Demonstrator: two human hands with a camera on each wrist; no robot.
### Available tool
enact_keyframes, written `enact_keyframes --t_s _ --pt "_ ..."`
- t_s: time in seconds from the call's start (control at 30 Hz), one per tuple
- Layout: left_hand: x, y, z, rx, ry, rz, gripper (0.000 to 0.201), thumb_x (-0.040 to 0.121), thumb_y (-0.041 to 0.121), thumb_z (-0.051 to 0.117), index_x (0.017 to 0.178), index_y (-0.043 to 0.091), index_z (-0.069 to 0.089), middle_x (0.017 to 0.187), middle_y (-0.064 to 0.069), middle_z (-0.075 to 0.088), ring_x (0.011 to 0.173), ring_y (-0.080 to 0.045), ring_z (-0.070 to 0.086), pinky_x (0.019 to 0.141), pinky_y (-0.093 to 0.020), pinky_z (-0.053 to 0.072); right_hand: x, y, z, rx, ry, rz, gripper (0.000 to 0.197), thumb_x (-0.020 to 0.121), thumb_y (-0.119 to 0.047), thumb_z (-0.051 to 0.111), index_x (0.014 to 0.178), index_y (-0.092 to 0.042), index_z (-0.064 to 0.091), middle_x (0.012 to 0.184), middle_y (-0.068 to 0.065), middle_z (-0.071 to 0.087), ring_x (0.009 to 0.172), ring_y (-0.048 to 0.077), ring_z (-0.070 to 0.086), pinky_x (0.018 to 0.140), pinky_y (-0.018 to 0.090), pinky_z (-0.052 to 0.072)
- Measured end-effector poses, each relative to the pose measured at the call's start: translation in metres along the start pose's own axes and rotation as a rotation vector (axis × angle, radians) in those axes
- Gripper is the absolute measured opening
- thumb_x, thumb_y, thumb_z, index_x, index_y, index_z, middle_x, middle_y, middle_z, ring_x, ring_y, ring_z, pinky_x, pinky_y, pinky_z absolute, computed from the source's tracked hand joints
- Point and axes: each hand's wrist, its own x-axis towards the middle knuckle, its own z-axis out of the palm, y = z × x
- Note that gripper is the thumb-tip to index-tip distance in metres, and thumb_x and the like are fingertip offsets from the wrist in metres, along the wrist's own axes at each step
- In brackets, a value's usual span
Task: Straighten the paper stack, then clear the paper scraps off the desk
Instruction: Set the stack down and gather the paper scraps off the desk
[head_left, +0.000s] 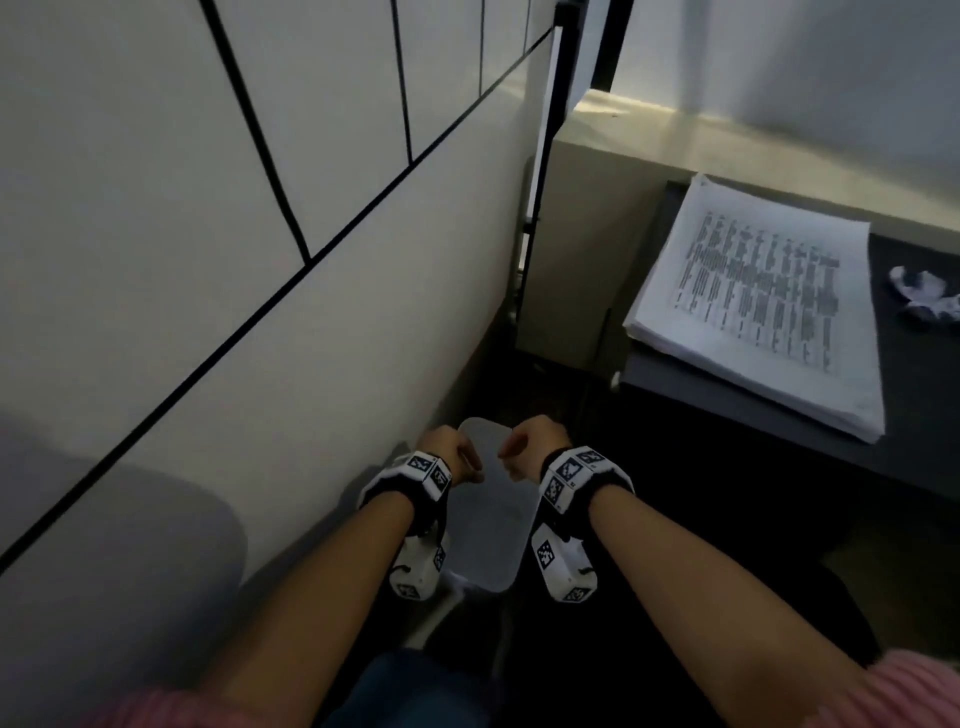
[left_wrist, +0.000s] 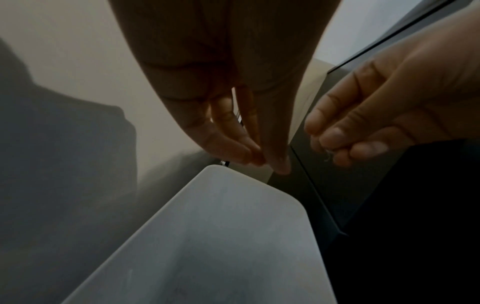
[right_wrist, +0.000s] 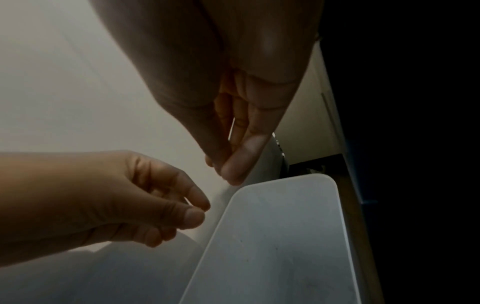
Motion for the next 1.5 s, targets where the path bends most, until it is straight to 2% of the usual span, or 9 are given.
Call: enact_keyframes --t_s 0.2,0.37,0.5,0.6,0.73,0.97,1.13,1.33,1.5 --pt "0.018 -0.015 0.002 0.046 -0.043 -0.011 0.023 0.087 0.009 0.062 0.106 0.003 0.072 0.107 -0.017 0.072 0.089 -0.025 0.07 0.066 -0.017 0.053 0.011 0.008 0.009 0.035 -0.01 0.019 0.017 0.08 0.006 0.067 0.09 -0.004 0.076 0.099 0.013 0.072 0.081 0.02 0.066 0.075 0.021 0.054" --pt "0.027 -0.017 0.009 0.057 -0.04 -0.045 0.024 0.084 0.022 0.067 0.097 0.003 0.074 0.1 -0.017 0.074 0.095 -0.03 0.07 0.077 -0.025 0.053 0.015 0.013 0.014 -0.004 -0.021 0.0 0.03 0.072 -0.004 0.078 0.056 -0.02 0.058 0.079 0.007 0.066 0.088 0.026 0.072 0.082 0.038 0.06" --pt "0.028 -0.015 0.014 0.061 -0.045 -0.054 0.032 0.088 0.026 0.063 0.1 -0.002 0.071 0.104 -0.02 0.072 0.1 -0.031 0.068 0.08 -0.028 0.052 0.015 0.017 0.017 0.076 -0.04 -0.008 0.019 0.083 0.008 0.061 0.094 -0.003 0.072 0.086 0.012 0.067 0.082 0.026 0.068 0.082 0.039 0.059" --pt "0.026 -0.013 0.015 0.074 -0.079 -0.055 0.029 0.087 0.025 0.063 0.101 0.0 0.071 0.105 -0.018 0.072 0.098 -0.03 0.067 0.074 -0.024 0.047 0.011 0.021 0.014 0.001 -0.048 -0.054 0.034 0.085 0.008 0.057 0.11 -0.01 0.071 0.112 0.009 0.069 0.105 0.021 0.065 0.092 0.026 0.052" --pt "0.022 -0.013 0.013 0.117 -0.143 -0.04 0.025 0.085 0.024 0.065 0.092 0.002 0.073 0.069 -0.006 0.066 0.071 -0.023 0.063 0.066 -0.023 0.047 0.005 0.017 0.007 0.008 -0.064 -0.058 0.034 0.079 0.005 0.066 0.11 -0.011 0.069 0.109 0.011 0.071 0.099 0.025 0.068 0.088 0.031 0.056" --pt "0.008 0.018 -0.017 0.329 -0.181 0.018 0.037 0.083 -0.001 0.064 0.116 0.014 0.067 0.121 -0.011 0.065 0.106 -0.022 0.063 0.076 -0.015 0.044 -0.023 -0.002 -0.022 -0.161 -0.12 -0.179 0.05 0.079 -0.003 0.068 0.127 -0.017 0.059 0.134 0.008 0.053 0.124 0.024 0.052 0.098 0.031 0.048" --pt "-0.009 0.051 -0.044 0.428 -0.041 0.08 0.037 0.078 0.01 0.071 0.114 0.017 0.069 0.121 -0.006 0.067 0.108 -0.017 0.064 0.082 -0.015 0.048 -0.053 -0.014 -0.048 -0.205 -0.114 -0.304 0.062 0.079 -0.01 0.071 0.137 -0.015 0.049 0.142 0.008 0.049 0.13 0.026 0.049 0.101 0.033 0.044" --pt "-0.045 0.116 -0.068 0.392 0.243 0.249 0.027 0.086 0.011 0.057 0.109 0.013 0.071 0.113 -0.009 0.071 0.109 -0.024 0.064 0.09 -0.024 0.046 -0.103 -0.004 -0.106 -0.007 -0.008 -0.451 0.048 0.083 -0.008 0.066 0.13 -0.01 0.056 0.118 0.018 0.068 0.095 0.019 0.064 0.092 0.031 0.049" --pt "-0.069 0.184 -0.067 0.26 0.438 0.449 0.023 0.082 0.004 0.058 0.1 0.007 0.072 0.1 -0.014 0.073 0.098 -0.029 0.067 0.085 -0.027 0.049 -0.143 0.035 -0.17 0.217 0.112 -0.445 0.034 0.087 -0.004 0.062 0.121 -0.004 0.061 0.084 0.007 0.07 0.058 0.006 0.056 0.062 0.019 0.049"
